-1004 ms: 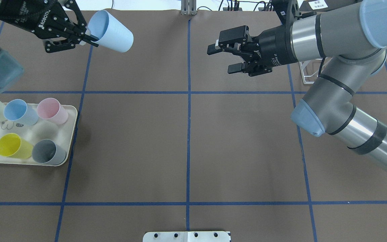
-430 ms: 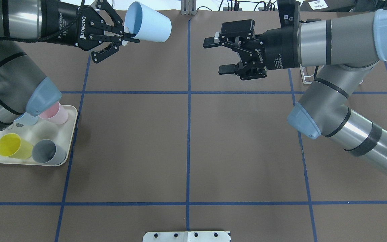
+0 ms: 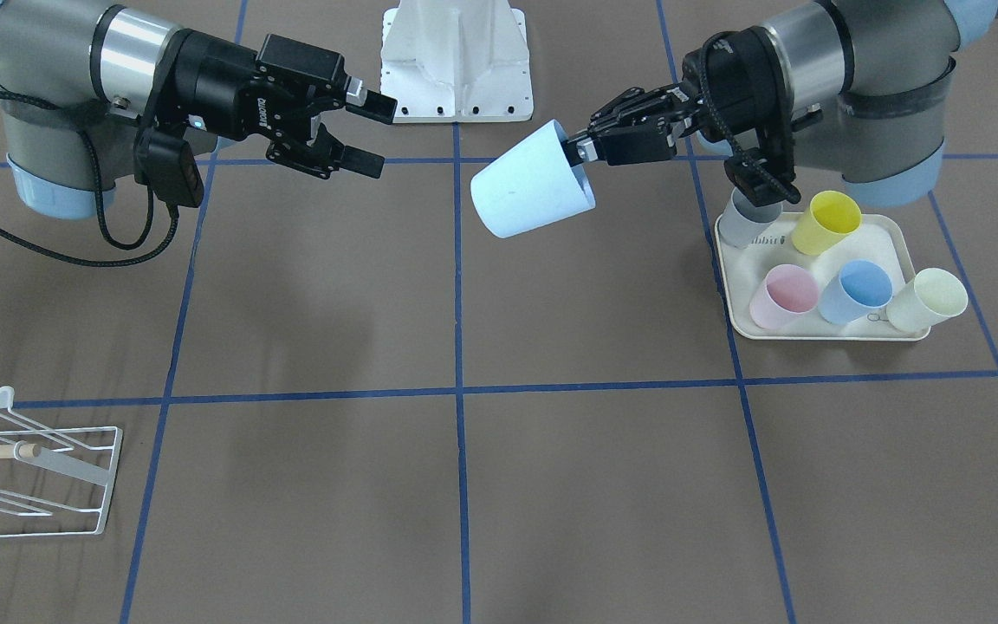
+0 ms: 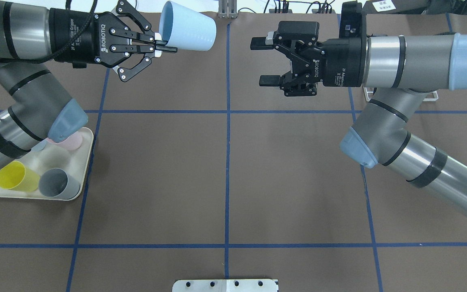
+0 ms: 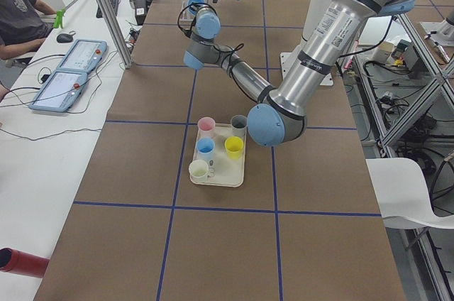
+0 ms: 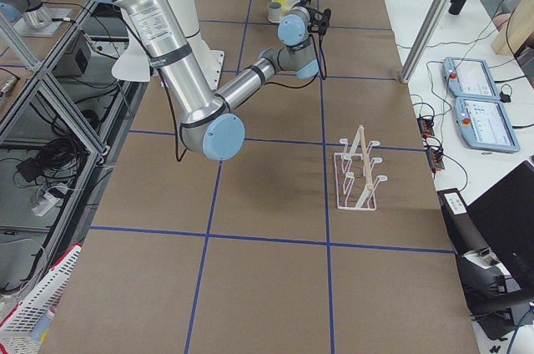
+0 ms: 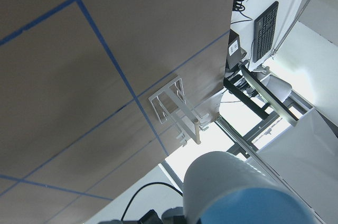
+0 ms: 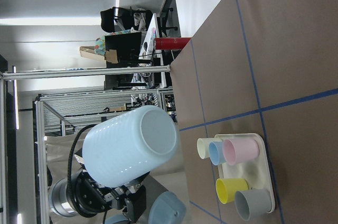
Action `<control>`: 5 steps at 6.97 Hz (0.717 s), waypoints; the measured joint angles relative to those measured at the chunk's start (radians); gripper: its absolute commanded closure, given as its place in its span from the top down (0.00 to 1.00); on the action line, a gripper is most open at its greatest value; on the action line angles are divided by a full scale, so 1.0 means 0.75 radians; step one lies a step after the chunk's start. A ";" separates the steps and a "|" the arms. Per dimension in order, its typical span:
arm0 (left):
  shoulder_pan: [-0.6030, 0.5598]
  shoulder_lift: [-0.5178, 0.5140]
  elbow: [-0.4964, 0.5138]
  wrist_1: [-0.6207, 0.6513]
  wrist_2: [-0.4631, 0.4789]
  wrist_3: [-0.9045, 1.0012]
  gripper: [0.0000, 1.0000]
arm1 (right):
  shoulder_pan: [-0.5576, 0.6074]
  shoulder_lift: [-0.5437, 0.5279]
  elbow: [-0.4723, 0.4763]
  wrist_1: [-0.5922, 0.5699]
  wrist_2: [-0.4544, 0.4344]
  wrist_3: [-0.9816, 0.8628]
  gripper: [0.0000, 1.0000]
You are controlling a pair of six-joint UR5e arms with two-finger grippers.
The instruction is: Transfer IKEA cup to right arm and place on rack
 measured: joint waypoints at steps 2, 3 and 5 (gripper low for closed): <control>0.019 -0.058 0.009 -0.071 0.012 -0.230 0.00 | -0.005 0.055 -0.039 0.046 -0.012 0.007 0.98; 0.020 -0.064 0.008 -0.101 0.013 -0.304 0.00 | -0.006 0.068 -0.051 0.077 -0.026 0.006 0.98; 0.020 -0.064 0.000 -0.143 0.013 -0.397 0.00 | -0.011 0.082 -0.139 0.263 -0.095 0.009 0.98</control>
